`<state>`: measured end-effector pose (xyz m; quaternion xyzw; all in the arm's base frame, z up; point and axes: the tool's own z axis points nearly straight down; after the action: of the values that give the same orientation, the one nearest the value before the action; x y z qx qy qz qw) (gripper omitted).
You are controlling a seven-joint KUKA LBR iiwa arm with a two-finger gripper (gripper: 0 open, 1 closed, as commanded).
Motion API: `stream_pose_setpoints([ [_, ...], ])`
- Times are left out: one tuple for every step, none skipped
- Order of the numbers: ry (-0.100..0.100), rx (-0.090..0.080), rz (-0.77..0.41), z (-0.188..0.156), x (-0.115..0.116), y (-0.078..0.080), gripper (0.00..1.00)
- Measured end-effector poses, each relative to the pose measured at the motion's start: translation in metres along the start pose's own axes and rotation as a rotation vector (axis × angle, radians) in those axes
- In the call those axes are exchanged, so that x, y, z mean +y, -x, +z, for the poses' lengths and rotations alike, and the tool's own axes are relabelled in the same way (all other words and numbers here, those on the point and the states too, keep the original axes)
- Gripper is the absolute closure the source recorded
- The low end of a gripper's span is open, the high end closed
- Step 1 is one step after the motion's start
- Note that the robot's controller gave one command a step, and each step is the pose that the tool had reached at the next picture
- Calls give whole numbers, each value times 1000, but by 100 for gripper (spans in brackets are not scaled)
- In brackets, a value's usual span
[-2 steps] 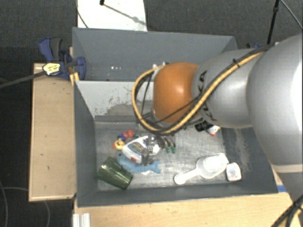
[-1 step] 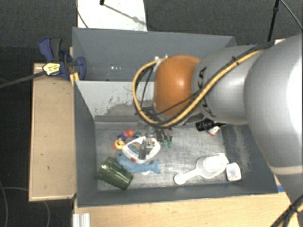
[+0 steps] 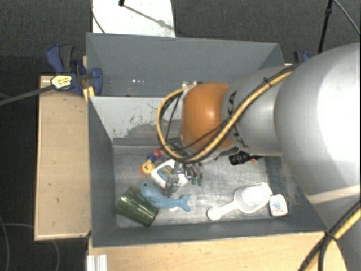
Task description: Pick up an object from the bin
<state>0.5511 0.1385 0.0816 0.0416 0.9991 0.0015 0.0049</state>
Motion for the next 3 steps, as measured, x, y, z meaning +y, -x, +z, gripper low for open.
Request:
stream_pose_setpoints([
  [2, -3, 66, 8, -1, 0, 100],
  [2, -3, 66, 8, -1, 0, 100],
  [-1, 4, 66, 5, -2, -1, 100],
])
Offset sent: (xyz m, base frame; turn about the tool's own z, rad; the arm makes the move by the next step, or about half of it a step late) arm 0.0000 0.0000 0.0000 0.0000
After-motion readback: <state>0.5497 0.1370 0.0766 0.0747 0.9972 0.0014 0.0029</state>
